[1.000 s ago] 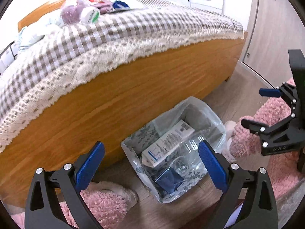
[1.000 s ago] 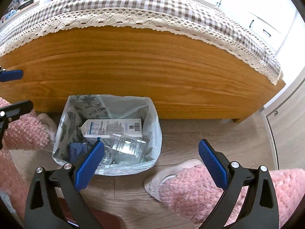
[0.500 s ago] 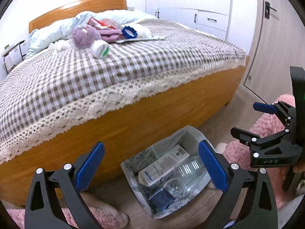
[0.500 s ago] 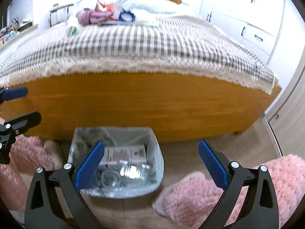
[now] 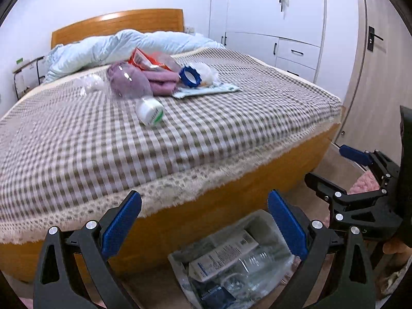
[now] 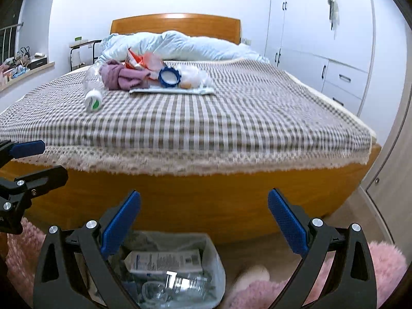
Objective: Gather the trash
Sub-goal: 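Move the right tool to the clear plastic bottle and close on it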
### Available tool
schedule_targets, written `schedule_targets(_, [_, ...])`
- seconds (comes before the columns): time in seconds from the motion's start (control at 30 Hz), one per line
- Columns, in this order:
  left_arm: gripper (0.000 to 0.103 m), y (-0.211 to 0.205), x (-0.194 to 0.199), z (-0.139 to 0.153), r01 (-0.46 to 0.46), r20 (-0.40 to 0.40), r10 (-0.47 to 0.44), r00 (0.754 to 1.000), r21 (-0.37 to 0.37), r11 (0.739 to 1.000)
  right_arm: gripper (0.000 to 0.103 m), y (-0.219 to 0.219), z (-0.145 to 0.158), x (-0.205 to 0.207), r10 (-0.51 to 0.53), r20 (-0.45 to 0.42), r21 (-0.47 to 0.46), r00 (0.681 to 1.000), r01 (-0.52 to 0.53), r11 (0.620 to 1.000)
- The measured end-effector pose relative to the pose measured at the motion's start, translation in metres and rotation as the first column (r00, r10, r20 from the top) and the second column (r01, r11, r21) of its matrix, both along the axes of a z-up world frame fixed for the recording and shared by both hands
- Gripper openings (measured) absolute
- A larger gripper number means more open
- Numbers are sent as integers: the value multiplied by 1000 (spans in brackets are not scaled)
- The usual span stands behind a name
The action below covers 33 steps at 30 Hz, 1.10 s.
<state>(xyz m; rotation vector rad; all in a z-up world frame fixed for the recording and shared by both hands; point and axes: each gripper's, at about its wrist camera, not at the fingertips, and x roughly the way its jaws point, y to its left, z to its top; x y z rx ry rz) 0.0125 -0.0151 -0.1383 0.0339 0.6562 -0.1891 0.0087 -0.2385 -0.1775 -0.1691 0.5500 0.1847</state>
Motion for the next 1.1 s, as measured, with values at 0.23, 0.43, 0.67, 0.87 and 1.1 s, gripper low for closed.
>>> schedule_targets(0.23, [95,10,17,7,-20,10,21,1000,-68,998,95,2,17,16,-20,80,19,997,19,1000])
schedule_targets(0.43, [95,18,31,30,-47,78,54,996,-94,995,95,10,41,35,-34,165,43,986,27,999])
schedule_targets(0.67, [95,23,54,60,-69,163,80,983,-68,995,95,20,63,58,-25,229,65,973,11,998])
schedule_targets(0.87, [95,33,83,73,-75,192,86,978,-66,995,95,30,76,83,-13,261,62,965,-3,998])
schedule_targets(1.1, [95,52,102,66,-116,140,132,981,-114,987,95,30,77,101,-36,268,106,963,7,994])
